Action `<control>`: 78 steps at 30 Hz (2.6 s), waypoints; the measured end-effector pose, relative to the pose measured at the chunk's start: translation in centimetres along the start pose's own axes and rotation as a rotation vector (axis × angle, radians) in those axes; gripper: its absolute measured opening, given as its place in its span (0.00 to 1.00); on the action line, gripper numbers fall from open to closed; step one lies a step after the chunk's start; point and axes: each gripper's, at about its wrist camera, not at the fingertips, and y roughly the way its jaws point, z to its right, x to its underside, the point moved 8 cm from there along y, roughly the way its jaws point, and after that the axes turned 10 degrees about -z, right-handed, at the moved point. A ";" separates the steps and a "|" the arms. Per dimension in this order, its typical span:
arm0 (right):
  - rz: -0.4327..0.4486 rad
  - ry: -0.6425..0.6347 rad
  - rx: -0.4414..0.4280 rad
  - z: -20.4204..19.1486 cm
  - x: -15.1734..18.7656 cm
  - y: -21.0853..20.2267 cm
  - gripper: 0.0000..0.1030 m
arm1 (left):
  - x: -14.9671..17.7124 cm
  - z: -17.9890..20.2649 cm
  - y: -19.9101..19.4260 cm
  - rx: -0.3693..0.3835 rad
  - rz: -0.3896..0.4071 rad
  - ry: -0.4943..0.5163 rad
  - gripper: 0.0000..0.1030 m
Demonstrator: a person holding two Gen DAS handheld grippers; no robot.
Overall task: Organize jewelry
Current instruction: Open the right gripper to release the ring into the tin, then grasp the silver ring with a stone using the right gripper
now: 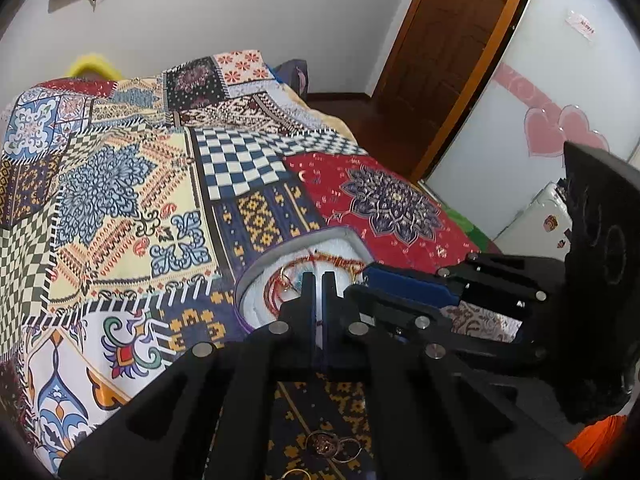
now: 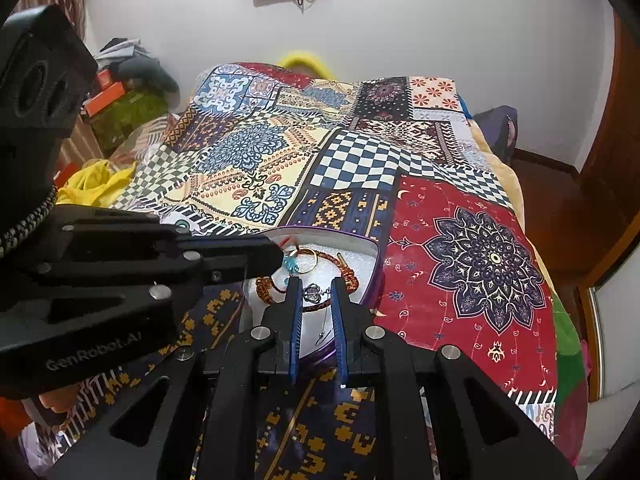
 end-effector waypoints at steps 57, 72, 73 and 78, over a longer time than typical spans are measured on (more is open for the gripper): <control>-0.042 0.023 -0.010 -4.4 6.3 -2.8 0.38 | 12.0 -2.1 -5.8 -0.204 -0.065 -0.020 0.44; -0.092 -0.031 -0.061 -5.4 6.3 0.0 0.38 | 12.4 -1.8 -2.3 -0.095 -0.116 -0.029 0.18; -0.097 -0.042 -0.061 -5.5 6.3 0.2 0.38 | 12.4 -1.9 -2.2 -0.092 -0.115 -0.030 0.18; -0.110 -0.095 -0.062 -6.4 6.0 0.9 0.38 | 12.3 -2.2 -2.1 -0.120 -0.101 -0.023 0.03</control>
